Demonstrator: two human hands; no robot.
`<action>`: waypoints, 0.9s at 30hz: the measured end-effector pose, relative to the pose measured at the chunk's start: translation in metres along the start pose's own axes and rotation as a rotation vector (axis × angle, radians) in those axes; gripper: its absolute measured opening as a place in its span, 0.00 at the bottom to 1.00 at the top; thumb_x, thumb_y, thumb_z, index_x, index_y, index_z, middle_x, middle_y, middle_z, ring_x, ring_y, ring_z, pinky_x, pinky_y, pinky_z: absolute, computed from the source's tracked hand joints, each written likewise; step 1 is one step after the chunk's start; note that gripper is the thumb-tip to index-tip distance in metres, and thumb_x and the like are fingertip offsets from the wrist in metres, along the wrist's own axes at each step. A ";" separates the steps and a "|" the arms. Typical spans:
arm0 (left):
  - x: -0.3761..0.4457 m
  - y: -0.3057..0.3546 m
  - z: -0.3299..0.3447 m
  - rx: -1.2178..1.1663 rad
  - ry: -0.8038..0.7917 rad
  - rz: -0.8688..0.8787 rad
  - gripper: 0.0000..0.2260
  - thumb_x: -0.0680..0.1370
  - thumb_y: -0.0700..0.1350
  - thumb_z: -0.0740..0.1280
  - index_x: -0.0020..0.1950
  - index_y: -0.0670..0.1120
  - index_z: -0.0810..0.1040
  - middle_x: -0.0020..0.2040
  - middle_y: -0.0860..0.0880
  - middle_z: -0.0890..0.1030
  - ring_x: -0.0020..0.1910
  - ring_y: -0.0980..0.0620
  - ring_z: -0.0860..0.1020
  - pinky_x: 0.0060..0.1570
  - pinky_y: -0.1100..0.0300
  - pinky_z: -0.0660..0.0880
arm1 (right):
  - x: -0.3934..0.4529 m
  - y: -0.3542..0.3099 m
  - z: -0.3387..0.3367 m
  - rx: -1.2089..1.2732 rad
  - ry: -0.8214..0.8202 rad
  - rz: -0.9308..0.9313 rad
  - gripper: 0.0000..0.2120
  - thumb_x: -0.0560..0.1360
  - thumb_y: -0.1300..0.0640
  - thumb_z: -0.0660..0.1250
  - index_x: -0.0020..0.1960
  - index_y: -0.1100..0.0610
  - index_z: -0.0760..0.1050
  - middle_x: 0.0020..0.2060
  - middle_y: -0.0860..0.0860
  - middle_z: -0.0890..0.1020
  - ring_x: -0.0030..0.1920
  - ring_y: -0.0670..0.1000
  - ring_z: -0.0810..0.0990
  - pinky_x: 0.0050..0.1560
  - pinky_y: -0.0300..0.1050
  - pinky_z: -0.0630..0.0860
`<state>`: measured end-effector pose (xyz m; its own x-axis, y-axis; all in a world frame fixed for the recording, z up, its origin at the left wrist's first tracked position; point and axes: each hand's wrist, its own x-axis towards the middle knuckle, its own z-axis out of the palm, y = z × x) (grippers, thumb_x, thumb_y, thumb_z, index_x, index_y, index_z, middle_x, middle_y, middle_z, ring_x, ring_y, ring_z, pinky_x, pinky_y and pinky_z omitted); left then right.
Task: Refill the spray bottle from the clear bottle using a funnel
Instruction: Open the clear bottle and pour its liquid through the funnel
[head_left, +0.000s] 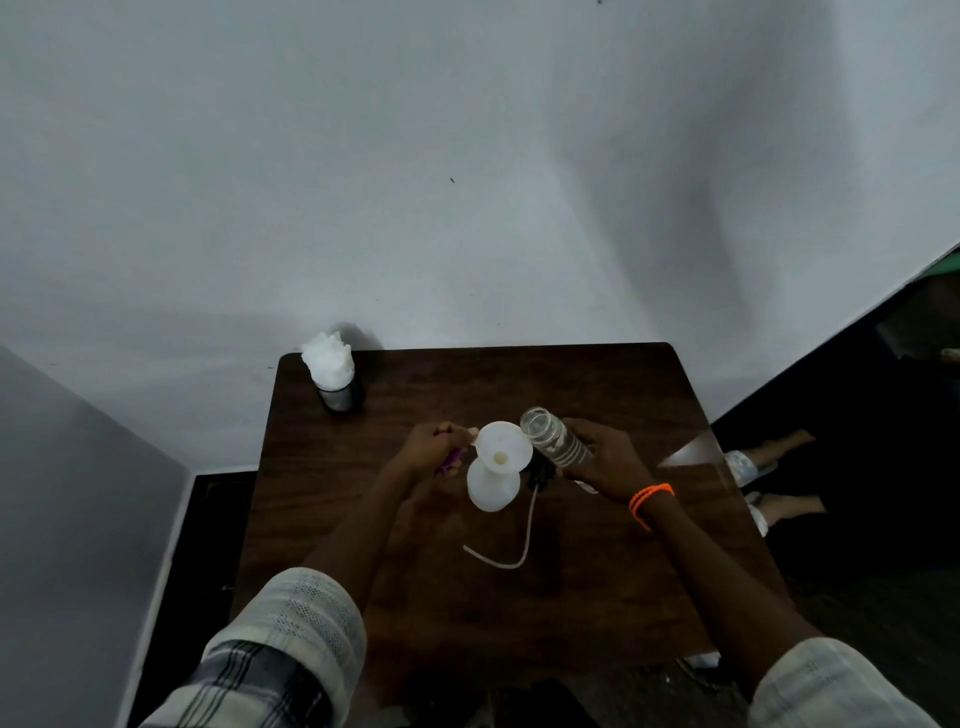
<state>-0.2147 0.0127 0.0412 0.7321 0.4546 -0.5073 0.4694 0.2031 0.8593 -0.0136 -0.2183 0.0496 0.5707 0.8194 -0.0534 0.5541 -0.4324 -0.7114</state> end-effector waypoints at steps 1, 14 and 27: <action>0.001 -0.001 0.001 -0.017 0.001 -0.004 0.11 0.78 0.49 0.71 0.49 0.40 0.81 0.37 0.43 0.79 0.28 0.52 0.76 0.27 0.61 0.74 | 0.000 0.000 0.000 -0.011 -0.009 -0.003 0.31 0.64 0.53 0.82 0.66 0.51 0.78 0.57 0.45 0.84 0.57 0.41 0.82 0.57 0.48 0.82; 0.002 -0.007 0.007 -0.173 0.024 -0.074 0.09 0.78 0.47 0.72 0.50 0.41 0.82 0.37 0.44 0.79 0.29 0.50 0.75 0.25 0.61 0.73 | -0.001 0.005 -0.004 -0.119 -0.038 -0.075 0.27 0.69 0.50 0.78 0.66 0.53 0.79 0.57 0.48 0.85 0.57 0.45 0.83 0.57 0.50 0.81; -0.005 -0.003 0.009 -0.203 0.033 -0.047 0.10 0.78 0.46 0.71 0.50 0.39 0.82 0.34 0.45 0.79 0.28 0.51 0.73 0.24 0.62 0.72 | 0.002 -0.004 -0.015 -0.282 -0.032 -0.168 0.23 0.68 0.47 0.74 0.62 0.48 0.79 0.52 0.47 0.86 0.52 0.48 0.85 0.52 0.48 0.81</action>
<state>-0.2149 0.0018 0.0406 0.6936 0.4678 -0.5478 0.3911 0.3941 0.8317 -0.0053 -0.2207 0.0624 0.4405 0.8974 0.0233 0.7875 -0.3738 -0.4900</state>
